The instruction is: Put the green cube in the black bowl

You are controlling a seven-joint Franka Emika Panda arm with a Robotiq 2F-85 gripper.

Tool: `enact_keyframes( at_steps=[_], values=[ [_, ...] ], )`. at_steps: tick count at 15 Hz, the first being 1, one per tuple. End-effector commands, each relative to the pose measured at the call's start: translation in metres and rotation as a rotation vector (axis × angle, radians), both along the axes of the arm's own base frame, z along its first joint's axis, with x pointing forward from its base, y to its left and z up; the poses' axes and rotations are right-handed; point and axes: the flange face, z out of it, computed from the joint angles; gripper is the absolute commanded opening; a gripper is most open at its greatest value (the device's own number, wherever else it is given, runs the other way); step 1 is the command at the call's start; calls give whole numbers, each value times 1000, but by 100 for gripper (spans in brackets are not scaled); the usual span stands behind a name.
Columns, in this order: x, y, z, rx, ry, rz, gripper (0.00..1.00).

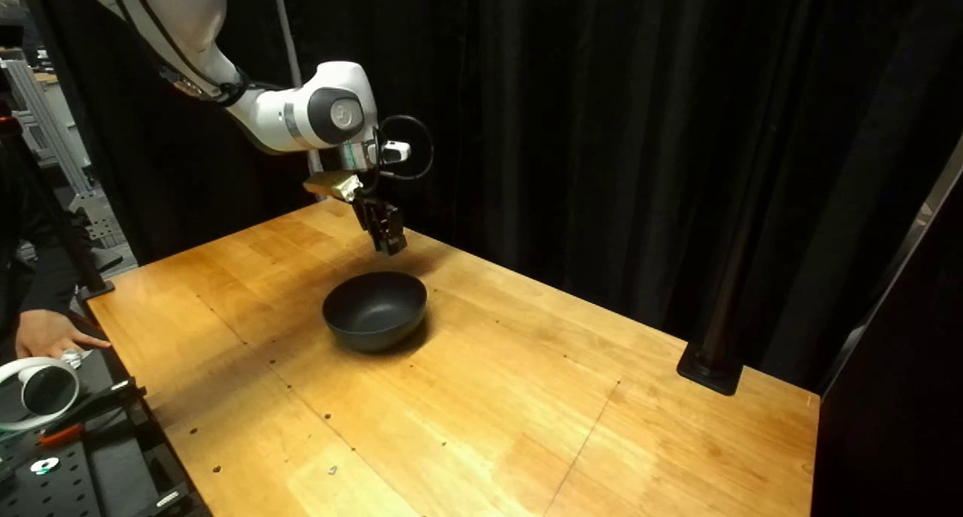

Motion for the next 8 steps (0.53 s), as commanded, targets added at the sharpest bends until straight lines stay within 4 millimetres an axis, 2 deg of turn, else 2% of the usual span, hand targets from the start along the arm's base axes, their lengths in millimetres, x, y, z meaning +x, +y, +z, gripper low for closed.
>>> enact_keyframes(
  at_steps=[1, 3, 5, 6, 8],
  values=[
    [-15, -42, 56, -148, 79, -91, 20],
    [-25, -69, 75, -215, 148, -147, 20],
    [-34, -92, 84, -221, 212, -187, 20],
    [-38, -99, 86, -198, 240, -191, 70],
    [-45, -112, 90, -186, 267, -213, 77]
  ],
)
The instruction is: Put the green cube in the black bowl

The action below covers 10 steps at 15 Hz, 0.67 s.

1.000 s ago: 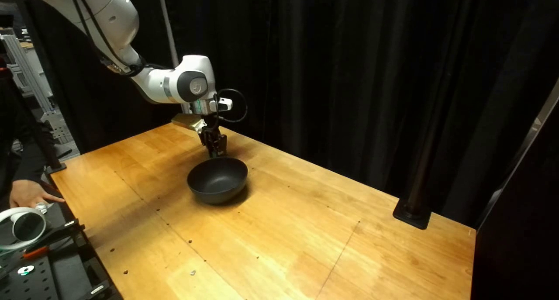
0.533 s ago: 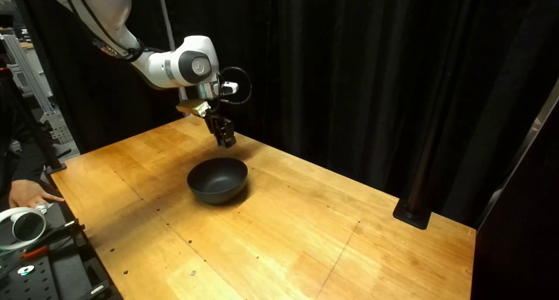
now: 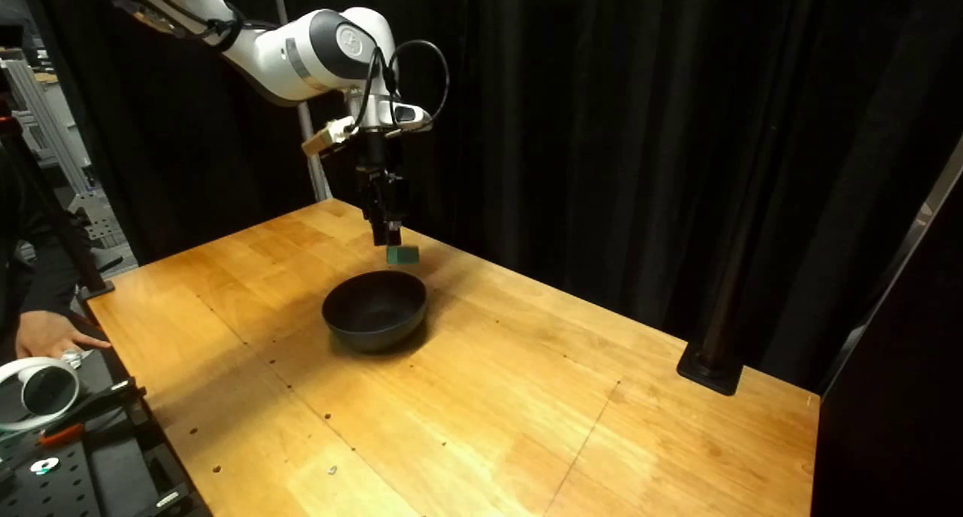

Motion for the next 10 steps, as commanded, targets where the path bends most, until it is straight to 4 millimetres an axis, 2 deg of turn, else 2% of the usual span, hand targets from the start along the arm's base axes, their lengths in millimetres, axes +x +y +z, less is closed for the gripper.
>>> enact_keyframes(
  at_steps=[1, 3, 10],
  values=[
    [-18, -18, 17, 38, 37, -33, 86],
    [-26, -25, 37, 93, 28, -24, 100],
    [-71, -52, 159, 328, -197, 47, 100]
  ],
)
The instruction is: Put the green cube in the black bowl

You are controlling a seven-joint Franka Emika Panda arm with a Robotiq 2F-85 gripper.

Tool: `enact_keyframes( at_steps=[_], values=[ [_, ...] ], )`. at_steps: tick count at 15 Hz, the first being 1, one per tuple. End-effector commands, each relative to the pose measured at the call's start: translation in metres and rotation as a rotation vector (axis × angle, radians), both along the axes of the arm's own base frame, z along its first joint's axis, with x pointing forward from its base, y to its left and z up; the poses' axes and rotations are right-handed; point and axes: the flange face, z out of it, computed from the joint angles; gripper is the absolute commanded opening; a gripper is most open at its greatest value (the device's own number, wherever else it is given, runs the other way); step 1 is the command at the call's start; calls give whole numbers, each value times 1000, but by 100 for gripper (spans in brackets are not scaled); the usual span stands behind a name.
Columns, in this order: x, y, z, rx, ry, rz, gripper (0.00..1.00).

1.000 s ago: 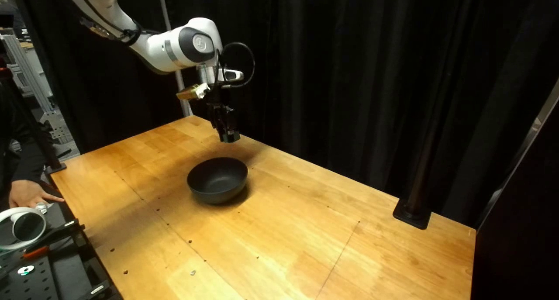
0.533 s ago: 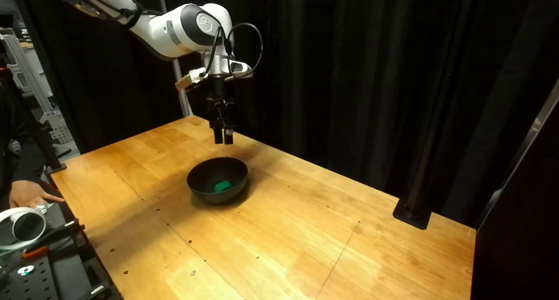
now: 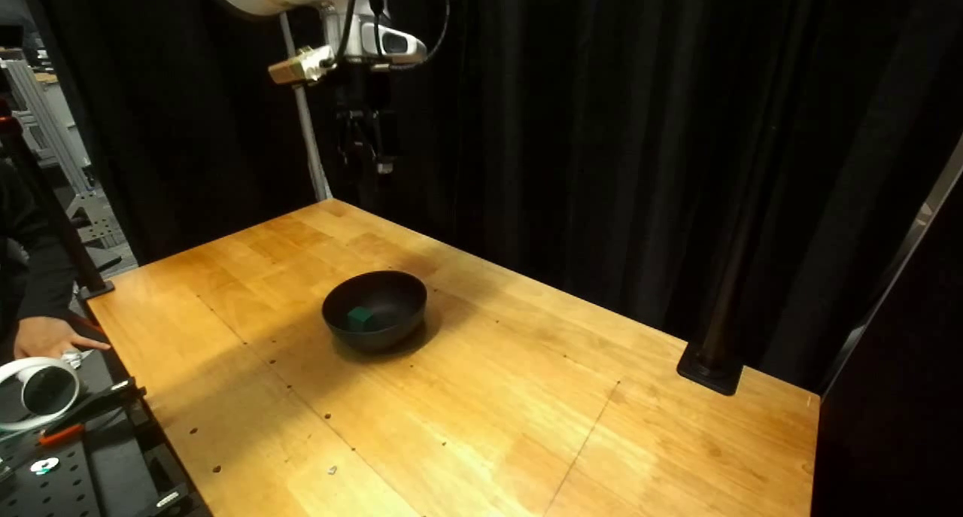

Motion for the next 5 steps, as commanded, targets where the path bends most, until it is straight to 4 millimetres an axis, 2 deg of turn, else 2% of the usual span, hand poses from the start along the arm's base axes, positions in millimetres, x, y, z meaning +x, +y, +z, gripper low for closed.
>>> enact_keyframes(
  at_steps=[1, 3, 4, 5],
  values=[
    [-43, -16, 63, 136, -122, 50, 100],
    [-58, -25, 85, 181, -142, 29, 100],
    [-36, -19, 69, 133, -104, 23, 100],
    [-44, -23, 79, 148, -120, 19, 100]
  ],
)
